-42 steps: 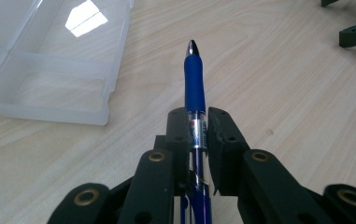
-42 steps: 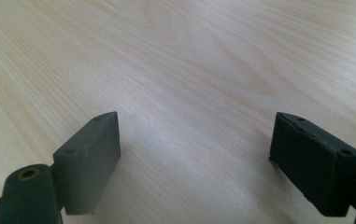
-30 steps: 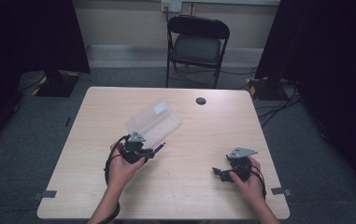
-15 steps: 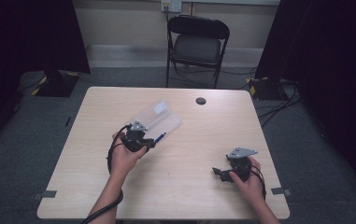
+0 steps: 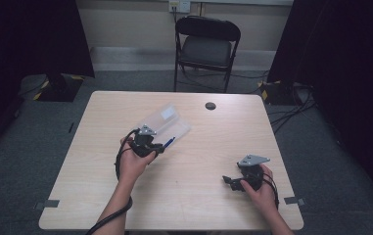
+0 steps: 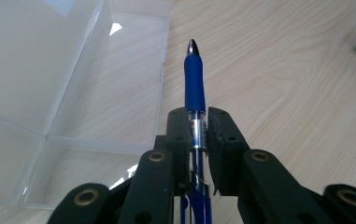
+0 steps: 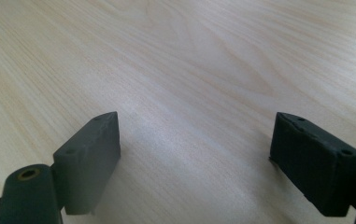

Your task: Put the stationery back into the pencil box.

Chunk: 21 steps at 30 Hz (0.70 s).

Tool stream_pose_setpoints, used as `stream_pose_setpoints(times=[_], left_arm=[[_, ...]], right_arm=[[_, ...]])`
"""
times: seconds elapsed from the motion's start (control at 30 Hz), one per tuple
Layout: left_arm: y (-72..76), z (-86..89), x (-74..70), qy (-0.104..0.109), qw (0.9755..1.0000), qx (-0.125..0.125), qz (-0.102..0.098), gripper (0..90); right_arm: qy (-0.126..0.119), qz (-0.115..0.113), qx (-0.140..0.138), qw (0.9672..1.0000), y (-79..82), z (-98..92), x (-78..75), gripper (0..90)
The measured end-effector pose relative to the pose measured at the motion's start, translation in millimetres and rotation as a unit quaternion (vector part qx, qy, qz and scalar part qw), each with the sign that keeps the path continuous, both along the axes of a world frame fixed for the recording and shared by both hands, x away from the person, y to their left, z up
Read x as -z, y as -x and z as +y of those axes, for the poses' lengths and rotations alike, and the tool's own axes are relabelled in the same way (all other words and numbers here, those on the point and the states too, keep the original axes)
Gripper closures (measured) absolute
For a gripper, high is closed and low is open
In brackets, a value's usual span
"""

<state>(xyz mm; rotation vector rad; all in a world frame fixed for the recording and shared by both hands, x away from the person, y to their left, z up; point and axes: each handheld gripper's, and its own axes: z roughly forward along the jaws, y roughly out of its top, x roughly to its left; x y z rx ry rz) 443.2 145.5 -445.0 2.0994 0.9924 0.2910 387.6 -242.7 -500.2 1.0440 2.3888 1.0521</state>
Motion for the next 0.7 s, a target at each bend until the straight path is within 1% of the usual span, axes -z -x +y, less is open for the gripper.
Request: stream_pose_setpoints(times=[0.03, 0.07, 0.1, 0.13, 0.17, 0.23, 0.27, 0.3, 0.33, 0.37, 0.4, 0.47, 0.53, 0.6, 0.63, 0.7], left_arm=[[1.9, -0.9, 0.8, 0.010, 0.9999, -0.003, -0.002, 79.7], [4.7, -0.2, 0.1, 0.004, 1.0000, 0.001, 0.000, 79.7], [7.7, -0.6, 1.1, 0.010, 0.9999, 0.004, 0.001, 79.7], [11.6, -1.3, 2.5, 0.008, 1.0000, 0.004, 0.000, 79.7], [15.4, -2.6, 5.1, 0.010, 0.9999, 0.010, 0.003, 79.7], [24.0, -6.8, 11.2, 0.006, 0.9998, 0.016, 0.008, 79.7], [27.8, -7.9, 14.6, -0.002, 0.9997, 0.022, 0.009, 79.7], [31.7, -9.9, 18.8, 0.004, 0.9996, 0.023, 0.014, 79.7], [34.8, -11.2, 23.0, 0.002, 0.9995, 0.028, 0.015, 79.7], [37.5, -12.7, 27.3, 0.004, 0.9995, 0.027, 0.017, 79.7], [39.9, -13.6, 31.0, 0.001, 0.9994, 0.028, 0.019, 79.7], [43.1, -14.6, 37.1, 0.000, 0.9993, 0.030, 0.021, 79.6], [45.7, -15.1, 39.7, -0.007, 0.9993, 0.029, 0.021, 79.6], [46.8, -16.0, 42.2, -0.001, 0.9993, 0.030, 0.020, 79.6], [47.3, -15.8, 42.4, -0.007, 0.9993, 0.033, 0.020, 79.6], [48.2, -16.6, 43.7, -0.011, 0.9992, 0.033, 0.019, 79.6]], right_arm=[[0.000, 0.000, 0.000, 1.0000, 0.0, 0.0, 0.0, 15.6], [0.000, 0.000, 0.000, 1.0000, 0.0, 0.0, 0.0, 15.6], [0.000, 0.000, 0.000, 1.0000, 0.0, 0.0, 0.0, 15.6], [0.000, 0.000, 0.000, 1.0000, 0.0, 0.0, 0.0, 15.6], [0.000, 0.000, 0.000, 1.0000, 0.0, 0.0, 0.0, 15.6], [0.000, 0.000, 0.000, 1.0000, 0.0, 0.0, 0.0, 15.6], [0.000, 0.000, 0.000, 1.0000, 0.0, 0.0, 0.0, 15.6], [0.000, 0.001, 0.000, 1.0000, 0.0, 0.0, 0.0, 15.6], [0.000, 0.001, -0.001, 1.0000, 0.0, 0.0, 0.0, 15.6], [0.000, 0.000, 0.000, 1.0000, 0.0, 0.0, 0.0, 15.6], [0.000, 0.000, -0.001, 1.0000, 0.0, -0.1, -0.1, 15.6], [0.000, 0.000, 0.000, 1.0000, 0.0, 0.0, 0.0, 15.6], [0.000, 0.000, -0.001, 1.0000, 0.0, 0.0, 0.0, 15.6], [0.000, 0.000, 0.000, 1.0000, 0.0, 0.0, 0.0, 15.6], [0.000, 0.000, 0.000, 1.0000, 0.1, 0.0, -0.1, 15.6], [0.000, 0.000, 0.000, 1.0000, 0.0, 0.0, 0.0, 15.6]])
